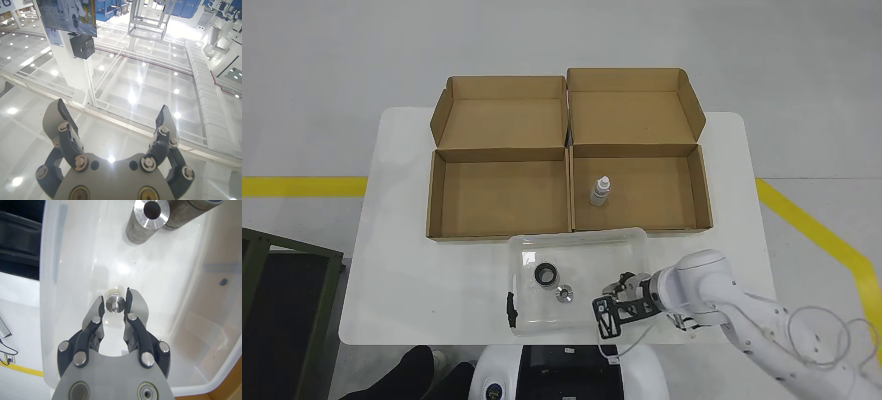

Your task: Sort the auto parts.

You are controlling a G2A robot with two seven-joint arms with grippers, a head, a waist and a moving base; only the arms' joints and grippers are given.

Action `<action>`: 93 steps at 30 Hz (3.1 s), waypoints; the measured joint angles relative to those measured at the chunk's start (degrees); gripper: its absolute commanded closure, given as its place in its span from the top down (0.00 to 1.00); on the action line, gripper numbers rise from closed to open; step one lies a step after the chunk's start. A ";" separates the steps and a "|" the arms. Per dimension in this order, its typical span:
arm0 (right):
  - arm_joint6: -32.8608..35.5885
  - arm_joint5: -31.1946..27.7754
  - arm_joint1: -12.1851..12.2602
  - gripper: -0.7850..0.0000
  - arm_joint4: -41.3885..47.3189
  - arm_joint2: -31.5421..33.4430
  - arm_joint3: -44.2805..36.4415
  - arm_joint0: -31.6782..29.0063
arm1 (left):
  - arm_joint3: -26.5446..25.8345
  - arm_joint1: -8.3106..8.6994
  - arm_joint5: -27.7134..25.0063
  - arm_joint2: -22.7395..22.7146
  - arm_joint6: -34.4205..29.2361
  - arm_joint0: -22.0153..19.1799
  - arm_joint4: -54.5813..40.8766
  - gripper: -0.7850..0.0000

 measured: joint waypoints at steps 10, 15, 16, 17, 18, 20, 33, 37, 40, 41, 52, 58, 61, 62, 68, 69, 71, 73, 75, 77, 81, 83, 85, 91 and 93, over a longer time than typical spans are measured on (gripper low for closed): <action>-2.17 0.55 0.24 0.00 0.90 1.30 -2.00 -0.12 | 0.00 0.00 0.00 0.00 0.00 0.00 0.00 1.00; -6.00 2.54 0.62 0.00 3.07 3.97 -4.88 -1.06 | 0.00 0.00 0.00 0.00 0.00 0.00 0.00 1.00; -7.52 3.47 0.70 0.00 3.69 4.84 -5.60 -1.45 | 0.00 0.00 0.00 0.00 0.00 0.00 0.00 1.00; -8.81 4.21 0.76 0.00 4.15 5.49 -6.03 -1.79 | 0.00 0.00 0.00 0.00 0.00 0.00 0.00 1.00; -10.05 4.92 0.81 0.00 4.37 6.10 -6.30 -2.16 | 0.00 0.00 0.00 0.00 0.00 0.00 0.00 1.00; -13.04 7.12 0.91 0.00 4.15 7.54 -6.71 -3.12 | 0.00 0.00 0.00 0.00 0.00 0.00 0.00 1.00; -32.04 20.10 0.65 0.00 2.33 12.94 -9.92 -9.67 | 0.00 0.00 0.00 0.00 0.00 0.00 0.00 1.00; -37.83 22.39 0.21 0.00 4.22 13.55 -10.42 -10.42 | 0.00 0.00 0.00 0.00 0.00 0.00 0.00 1.00; -40.96 23.97 -0.22 0.00 5.59 13.92 -11.00 -9.98 | 0.00 0.00 0.00 0.00 0.00 0.00 0.00 1.00; -41.61 24.44 -0.35 0.00 5.89 14.08 -11.18 -9.72 | 0.00 0.00 0.00 0.00 0.00 0.00 0.00 1.00; -46.55 27.40 -1.71 0.00 9.71 16.90 -14.41 -5.18 | 0.00 0.00 0.00 0.00 0.00 0.00 0.00 1.00; -48.33 29.29 -2.42 0.00 12.79 18.56 -15.22 -3.24 | 0.00 0.00 0.00 0.00 0.00 0.00 0.00 1.00; -49.34 30.57 -2.75 0.00 13.21 19.34 -15.52 -2.70 | 0.00 0.00 0.00 0.00 0.00 0.00 0.00 1.00; -49.75 31.19 -2.85 0.00 13.26 19.59 -15.65 -2.64 | 0.00 0.00 0.00 0.00 0.00 0.00 0.00 1.00; -52.08 34.95 -3.52 0.00 12.32 20.47 -16.49 -3.03 | 0.00 0.00 0.00 0.00 0.00 0.00 0.00 1.00; -52.39 35.34 -3.62 0.00 12.08 20.47 -16.53 -3.16 | 0.00 0.00 0.00 0.00 0.00 0.00 0.00 1.00; -52.87 35.83 -3.82 0.00 11.77 20.56 -16.55 -3.36 | 0.00 0.00 0.00 0.00 0.00 0.00 0.00 1.00; -53.28 36.03 -4.00 0.00 11.57 20.77 -16.56 -3.45 | 0.00 0.00 0.00 0.00 0.00 0.00 0.00 1.00; -53.73 36.10 -4.15 0.00 11.39 21.03 -16.56 -3.47 | 0.00 0.00 0.00 0.00 0.00 0.00 0.00 1.00; -54.51 36.30 -4.32 0.00 11.07 21.45 -16.55 -3.51 | 0.00 0.00 0.00 0.00 0.00 0.00 0.00 1.00; -55.89 37.21 -4.62 0.00 9.70 22.20 -16.67 -3.95 | 0.00 0.00 0.00 0.00 0.00 0.00 0.00 1.00; -56.05 36.93 -4.70 0.00 9.30 22.65 -16.26 -4.45 | 0.00 0.00 0.00 0.00 0.00 0.00 0.00 1.00; -55.37 35.83 -4.69 0.00 8.95 23.03 -15.36 -5.29 | 0.00 0.00 0.00 0.00 0.00 0.00 0.00 1.00; -51.91 32.69 -4.65 0.00 7.75 23.30 -12.65 -7.71 | 0.00 0.00 0.00 0.00 0.00 0.00 0.00 1.00; -50.71 32.65 -4.67 0.00 7.79 23.39 -11.73 -8.54 | 0.00 0.00 0.00 0.00 0.00 0.00 0.00 1.00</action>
